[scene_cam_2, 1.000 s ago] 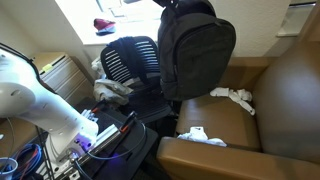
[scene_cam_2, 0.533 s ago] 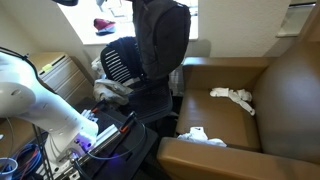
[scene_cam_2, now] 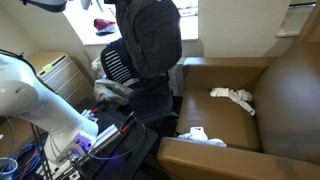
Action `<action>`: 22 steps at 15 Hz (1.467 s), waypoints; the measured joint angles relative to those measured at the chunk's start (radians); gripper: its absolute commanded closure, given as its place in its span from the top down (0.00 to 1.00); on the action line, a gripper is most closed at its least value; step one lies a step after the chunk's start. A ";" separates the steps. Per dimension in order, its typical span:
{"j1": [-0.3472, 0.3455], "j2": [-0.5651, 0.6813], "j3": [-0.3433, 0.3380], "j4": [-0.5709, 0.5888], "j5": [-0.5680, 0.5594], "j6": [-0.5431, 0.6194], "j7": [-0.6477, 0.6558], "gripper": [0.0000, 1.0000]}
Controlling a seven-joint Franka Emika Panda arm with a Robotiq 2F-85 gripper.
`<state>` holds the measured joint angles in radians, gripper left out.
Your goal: Take the bag from the brown chair and place it on the black chair
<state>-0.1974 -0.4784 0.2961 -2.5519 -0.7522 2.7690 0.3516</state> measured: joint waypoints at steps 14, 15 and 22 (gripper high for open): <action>0.033 0.134 0.279 -0.045 -0.146 -0.099 0.155 0.04; 0.035 0.134 0.280 -0.044 -0.146 -0.095 0.154 0.04; 0.022 0.137 0.294 -0.043 -0.263 -0.086 0.245 0.04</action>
<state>-0.1752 -0.3414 0.5901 -2.5947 -1.0148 2.6830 0.5970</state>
